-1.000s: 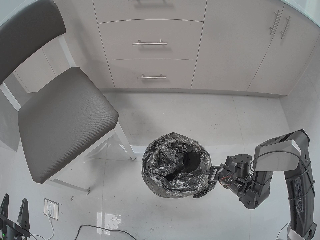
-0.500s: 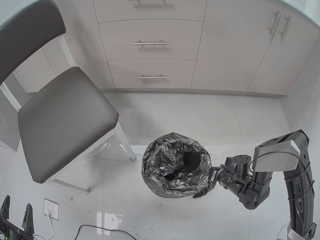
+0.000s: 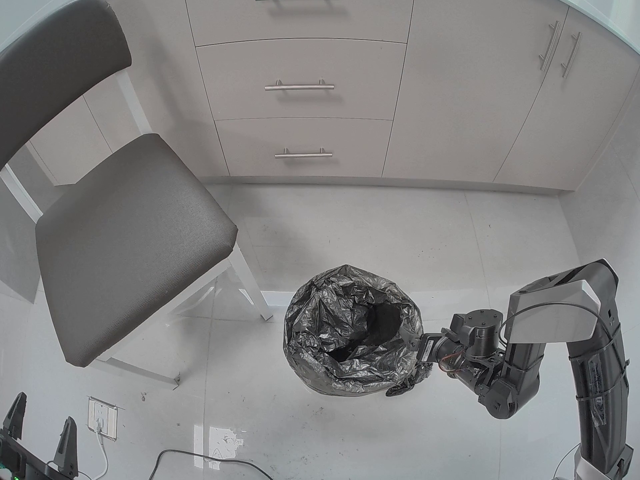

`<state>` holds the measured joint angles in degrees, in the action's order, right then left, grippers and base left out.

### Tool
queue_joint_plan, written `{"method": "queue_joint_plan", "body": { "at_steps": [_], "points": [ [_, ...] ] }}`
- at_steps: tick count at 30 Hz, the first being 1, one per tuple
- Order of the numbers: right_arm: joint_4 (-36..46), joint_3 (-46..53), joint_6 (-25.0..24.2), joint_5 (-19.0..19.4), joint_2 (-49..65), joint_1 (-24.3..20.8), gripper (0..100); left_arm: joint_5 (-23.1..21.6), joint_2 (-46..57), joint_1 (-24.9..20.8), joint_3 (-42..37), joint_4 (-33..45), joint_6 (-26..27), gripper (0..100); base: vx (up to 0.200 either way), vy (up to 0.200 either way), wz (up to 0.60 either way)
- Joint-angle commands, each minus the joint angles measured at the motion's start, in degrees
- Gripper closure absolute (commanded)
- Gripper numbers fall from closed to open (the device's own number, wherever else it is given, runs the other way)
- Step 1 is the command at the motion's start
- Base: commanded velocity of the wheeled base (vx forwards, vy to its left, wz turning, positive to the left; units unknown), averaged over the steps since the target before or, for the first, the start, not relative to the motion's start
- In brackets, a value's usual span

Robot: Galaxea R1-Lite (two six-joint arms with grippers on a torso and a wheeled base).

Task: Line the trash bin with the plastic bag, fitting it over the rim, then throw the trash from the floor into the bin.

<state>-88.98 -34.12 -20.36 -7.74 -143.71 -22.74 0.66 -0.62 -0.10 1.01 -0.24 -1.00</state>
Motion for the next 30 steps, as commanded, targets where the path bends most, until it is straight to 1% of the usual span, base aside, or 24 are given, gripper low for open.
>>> {"method": "queue_joint_plan", "body": {
  "at_steps": [1,3,6,10,11,13,14,18,21,23,25,28,29,30],
  "points": [
    [-1.0,0.3,0.0,-0.1,0.4,-0.2,0,0.0,0.5,0.0,-1.0,0.0,-0.1,0,0.000,0.000,0.00],
    [-1.0,0.4,0.0,-0.8,1.7,0.1,0,0.0,0.5,0.0,-1.0,0.0,-0.1,0,0.000,0.000,0.00],
    [-1.0,1.6,0.0,-0.9,5.4,0.1,0,0.2,0.5,0.0,-1.0,0.0,-0.5,0,0.000,0.000,0.00],
    [-1.0,3.8,0.1,-1.2,11.9,0.7,0,0.4,0.6,0.0,-1.0,-0.1,-1.5,0,0.000,0.000,0.00],
    [-1.0,4.3,0.2,-1.9,13.9,1.0,0,0.4,0.6,0.0,-1.0,-0.1,-1.5,0,0.000,0.000,0.00],
    [-1.0,4.9,1.5,-3.4,16.6,2.6,0,0.4,0.6,0.0,-1.0,-0.1,-1.4,0,0.000,0.000,0.00],
    [-1.0,4.9,2.9,-3.8,17.6,4.2,0,0.4,0.6,0.0,-1.0,-0.1,-1.4,0,0.000,0.000,0.00],
    [-1.0,3.0,6.6,-3.3,18.5,10.5,0,0.4,0.6,0.1,-1.0,-0.1,-1.2,0,0.000,0.000,0.00],
    [3.5,0.7,6.9,-3.3,18.4,12.9,0,0.4,0.6,0.1,-1.0,-0.1,-1.2,0,0.000,0.000,0.00],
    [8.6,-2.4,7.0,-3.2,17.9,14.7,0,0.4,0.6,0.1,-1.0,-0.1,-1.1,0,0.000,0.000,0.00],
    [12.6,-6.3,7.2,-3.1,17.0,16.1,0,0.4,0.6,0.1,-1.0,-0.1,-1.1,0,0.000,0.000,0.00],
    [21.2,-14.0,9.0,-3.0,15.0,17.7,0,0.4,0.6,0.1,-1.0,-0.1,-1.1,0,0.000,0.000,0.00],
    [22.4,-15.3,9.2,-3.0,14.7,17.9,0,0.4,0.6,0.1,-1.0,-0.1,-1.1,0,0.000,0.000,0.00],
    [25.9,-19.4,9.5,-3.0,12.9,18.2,0,0.4,0.6,0.1,-1.0,0.0,-1.1,0,0.000,0.000,0.00]
  ]
}}
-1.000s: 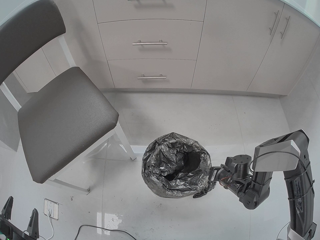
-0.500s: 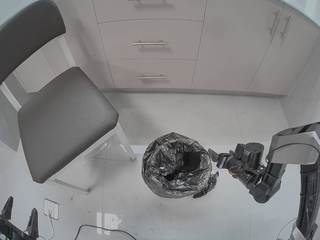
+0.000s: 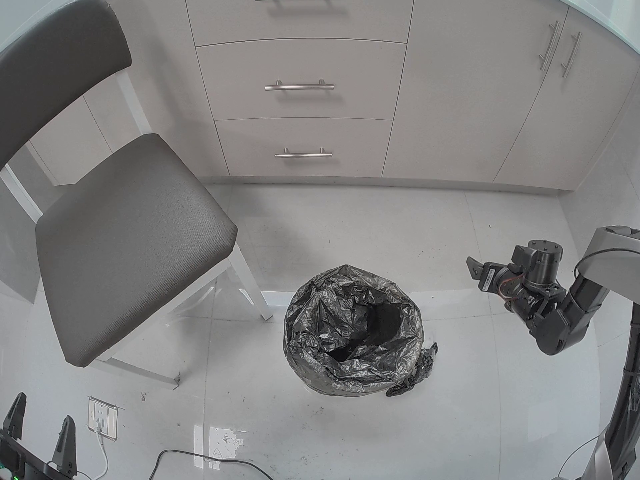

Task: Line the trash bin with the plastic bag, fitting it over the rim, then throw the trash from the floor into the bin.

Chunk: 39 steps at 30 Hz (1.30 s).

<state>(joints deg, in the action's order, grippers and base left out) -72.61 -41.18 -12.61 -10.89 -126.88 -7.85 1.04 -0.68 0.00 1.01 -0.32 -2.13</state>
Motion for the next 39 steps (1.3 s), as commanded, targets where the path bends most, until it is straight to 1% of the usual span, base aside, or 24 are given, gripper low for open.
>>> {"method": "queue_joint_plan", "body": {
  "at_steps": [1,3,4,5,6,8,10,12,13,18,24,31,32,33,34,39],
  "points": [
    [10.7,-13.8,1.8,0.2,-4.6,3.4,0,0.0,0.7,0.0,-1.0,0.1,0.0,0,0.000,0.000,0.00],
    [15.5,-21.6,2.0,0.2,-8.6,3.4,0,0.0,0.7,0.0,-1.0,0.1,0.0,0,0.000,0.000,0.00],
    [15.7,-22.0,2.0,0.2,-8.8,3.4,0,0.0,0.7,0.0,-1.0,0.1,0.0,0,0.000,0.000,0.00],
    [17.9,-26.2,2.4,0.1,-11.2,3.4,0,0.0,0.7,0.0,-1.0,0.1,0.0,0,0.000,0.000,0.00],
    [18.1,-26.6,2.4,0.1,-11.5,3.4,0,0.0,0.7,0.0,-1.0,0.1,0.0,0,0.000,0.000,0.00],
    [21.5,-32.9,3.6,-0.5,-15.0,3.5,0,0.0,0.7,0.0,-1.0,0.1,0.0,0,0.000,0.000,0.00],
    [24.5,-37.0,3.6,-0.5,-17.0,4.1,0,0.0,0.7,0.0,-1.0,0.1,0.0,0,0.000,0.000,0.00],
    [25.6,-37.9,3.6,-0.5,-17.4,4.1,0,0.0,0.7,0.0,-1.0,0.1,0.0,0,0.000,0.000,0.00],
    [28.6,-40.2,3.6,-0.5,-18.5,4.2,0,0.0,0.7,0.0,-1.0,0.1,0.0,0,0.000,0.000,0.00],
    [33.4,-45.0,3.6,0.0,-21.5,4.1,0,0.0,0.7,0.0,-1.0,0.1,0.0,0,0.000,0.000,0.00],
    [41.3,-55.1,3.4,0.1,-26.3,3.9,0,0.0,0.7,0.0,-1.0,0.1,0.0,0,0.000,0.000,0.00],
    [49.6,-65.3,3.2,0.1,-30.0,2.1,0,0.0,0.7,0.0,-1.0,0.1,0.0,0,0.000,0.000,0.00],
    [52.4,-68.9,3.2,0.1,-31.6,1.3,0,0.0,0.7,0.0,-1.0,0.1,0.0,0,0.000,0.000,0.00],
    [52.7,-69.4,3.2,0.1,-31.8,1.3,0,0.0,0.7,0.0,-1.0,0.1,0.0,0,0.000,0.000,0.00],
    [55.7,-73.4,3.2,0.1,-33.5,0.4,0,0.0,0.7,0.0,-1.0,0.1,0.0,0,0.000,0.000,0.00],
    [63.9,-73.4,3.1,0.0,-38.4,-1.9,0,0.0,0.7,0.0,-1.0,0.1,0.0,0,0.000,0.000,0.00]
  ]
}}
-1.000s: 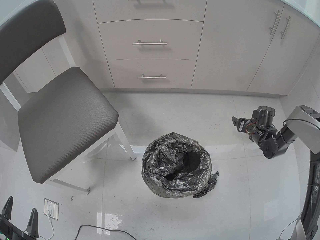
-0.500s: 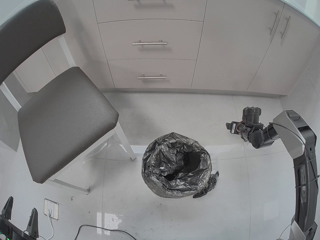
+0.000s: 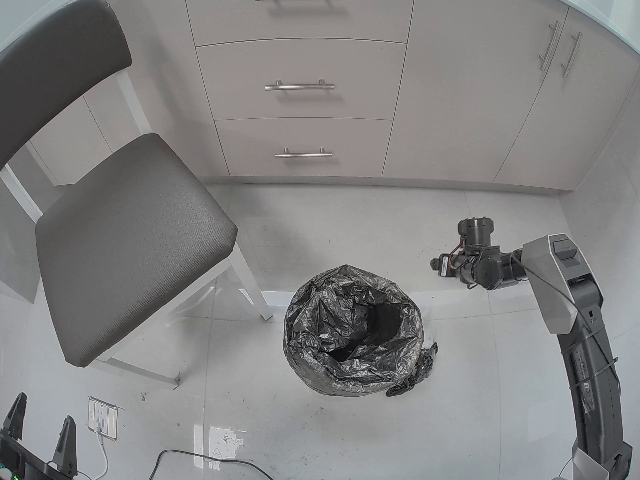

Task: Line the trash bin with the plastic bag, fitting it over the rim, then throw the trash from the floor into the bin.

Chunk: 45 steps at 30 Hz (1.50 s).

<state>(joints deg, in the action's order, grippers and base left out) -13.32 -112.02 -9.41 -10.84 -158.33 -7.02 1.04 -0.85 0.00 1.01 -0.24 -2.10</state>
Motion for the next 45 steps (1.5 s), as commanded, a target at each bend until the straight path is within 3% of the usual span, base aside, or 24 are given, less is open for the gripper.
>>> {"method": "queue_joint_plan", "body": {
  "at_steps": [1,10,15,23,37,38,45],
  "points": [
    [6.1,-2.6,-0.1,-0.1,-8.0,-3.1,0,0.0,0.9,0.0,-1.0,0.0,0.0,0,0.000,0.000,0.00],
    [20.3,-2.6,-1.1,-0.1,-18.9,-5.2,0,0.0,0.9,0.0,-1.0,0.0,0.0,0,0.000,0.000,0.00],
    [28.4,-2.6,-1.7,0.7,-19.3,-5.6,0,0.0,0.9,0.0,-1.0,0.0,0.0,0,0.000,0.000,0.00],
    [29.1,-2.6,-5.5,1.4,-19.3,-5.7,0,0.0,0.9,0.0,-1.0,0.0,0.0,0,0.000,0.000,0.00],
    [29.4,-2.6,-5.7,1.1,-19.3,-6.6,0,0.0,0.9,0.0,-1.0,-0.1,-0.1,0,0.000,0.000,0.00],
    [29.6,-2.6,-5.8,1.0,-19.3,-6.7,100,0.0,0.9,0.0,-1.0,-0.1,-0.1,0,0.000,0.000,0.00],
    [32.0,-2.6,-5.8,1.0,-19.3,-6.7,100,0.0,0.9,0.0,-1.0,-0.1,-0.1,0,0.000,0.000,0.00]
  ]
}}
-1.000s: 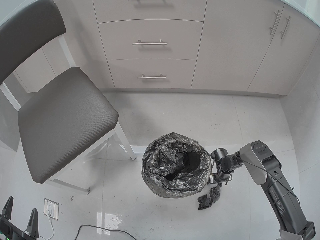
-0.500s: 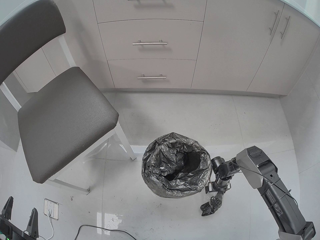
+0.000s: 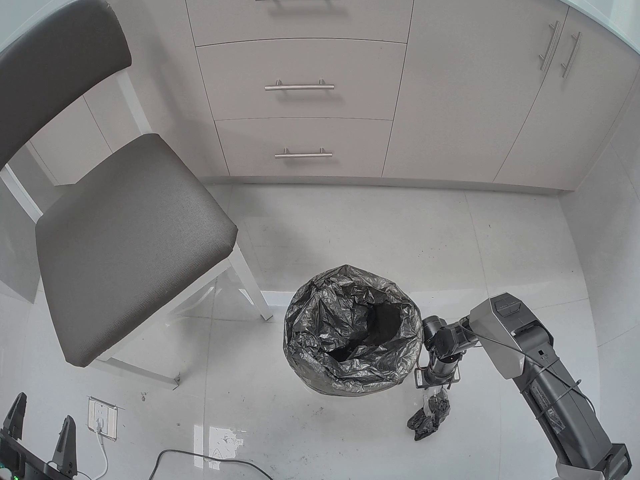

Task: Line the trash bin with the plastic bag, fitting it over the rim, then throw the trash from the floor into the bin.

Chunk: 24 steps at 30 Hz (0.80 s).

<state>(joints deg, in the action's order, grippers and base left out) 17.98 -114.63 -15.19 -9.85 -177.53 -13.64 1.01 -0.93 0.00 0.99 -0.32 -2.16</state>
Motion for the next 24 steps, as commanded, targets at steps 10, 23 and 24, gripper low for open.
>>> {"method": "queue_joint_plan", "body": {
  "at_steps": [10,23,24],
  "points": [
    [19.9,0.0,-1.2,0.1,-0.1,0.5,100,0.0,0.9,0.0,-1.0,0.0,0.0,0,0.000,0.000,0.00],
    [45.6,0.0,0.8,3.3,17.6,1.9,100,0.0,0.9,0.0,-1.0,0.0,0.0,0,0.000,0.000,0.00],
    [46.9,0.0,1.1,3.6,19.0,1.8,100,0.0,0.9,0.0,-1.0,0.0,0.0,0,0.000,0.000,0.00]
  ]
}}
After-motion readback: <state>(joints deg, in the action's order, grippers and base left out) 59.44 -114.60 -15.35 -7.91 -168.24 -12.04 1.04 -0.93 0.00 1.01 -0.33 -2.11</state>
